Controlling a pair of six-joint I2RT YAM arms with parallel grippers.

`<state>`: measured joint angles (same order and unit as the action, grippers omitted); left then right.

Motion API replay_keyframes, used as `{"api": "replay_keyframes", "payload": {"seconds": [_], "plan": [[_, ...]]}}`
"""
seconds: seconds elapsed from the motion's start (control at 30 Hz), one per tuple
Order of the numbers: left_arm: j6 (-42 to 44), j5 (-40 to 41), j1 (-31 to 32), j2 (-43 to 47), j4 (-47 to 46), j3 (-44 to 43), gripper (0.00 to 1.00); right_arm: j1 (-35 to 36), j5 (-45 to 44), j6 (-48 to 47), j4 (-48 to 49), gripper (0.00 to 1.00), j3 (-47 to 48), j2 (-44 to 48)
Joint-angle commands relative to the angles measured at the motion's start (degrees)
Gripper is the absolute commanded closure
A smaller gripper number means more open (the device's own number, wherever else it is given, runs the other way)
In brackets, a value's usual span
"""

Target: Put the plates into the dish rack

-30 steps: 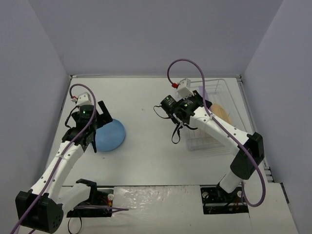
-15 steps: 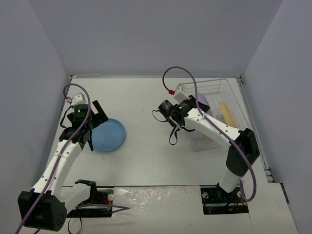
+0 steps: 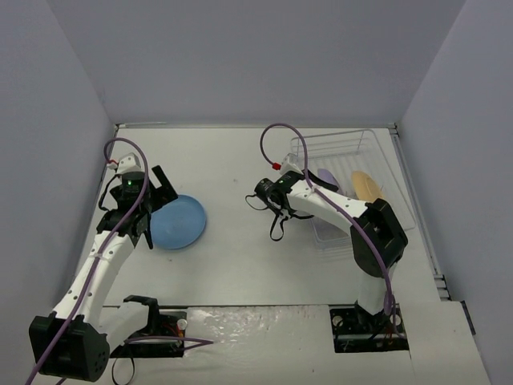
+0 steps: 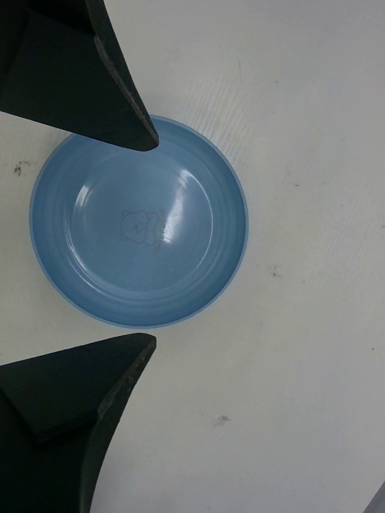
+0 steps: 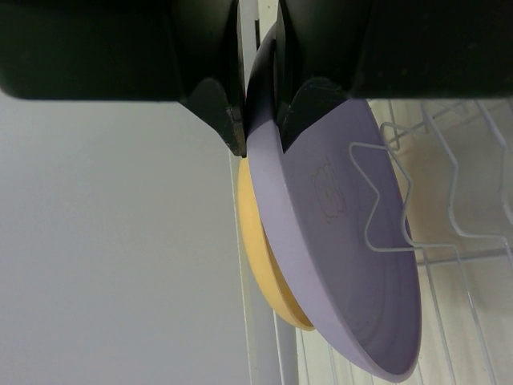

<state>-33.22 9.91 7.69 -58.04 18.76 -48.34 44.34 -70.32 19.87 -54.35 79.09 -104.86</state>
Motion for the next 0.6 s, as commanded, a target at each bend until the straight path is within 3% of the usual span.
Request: {"api": "replay_keyframes", "payload": {"seconds": [0.0, 0.13, 0.27, 0.37, 0.57], "plan": [[-0.8, 0.3, -0.6, 1.0, -0.4, -1.4, 0.03, 0.0, -0.2, 3.6, 0.8, 0.84, -0.8, 4.3], [-1.3, 0.7, -0.5, 0.8, 0.2, -1.6, 0.03, -1.1, 2.5, 1.5, 5.3, 0.71, -3.9, 6.9], [-2.0, 1.3, -0.6, 0.6, 1.0, -1.3, 0.03, -2.2, 3.5, 1.2, 7.6, 0.45, -6.2, 8.9], [-3.2, 3.5, -0.6, 0.4, 3.3, -1.3, 0.03, -2.1, 4.6, 0.3, 9.1, 0.31, -6.2, 10.5], [-8.9, 11.6, -0.8, 0.4, 9.4, -0.4, 0.03, 2.5, 11.5, -8.0, 19.5, 0.14, -4.6, 15.7]]}}
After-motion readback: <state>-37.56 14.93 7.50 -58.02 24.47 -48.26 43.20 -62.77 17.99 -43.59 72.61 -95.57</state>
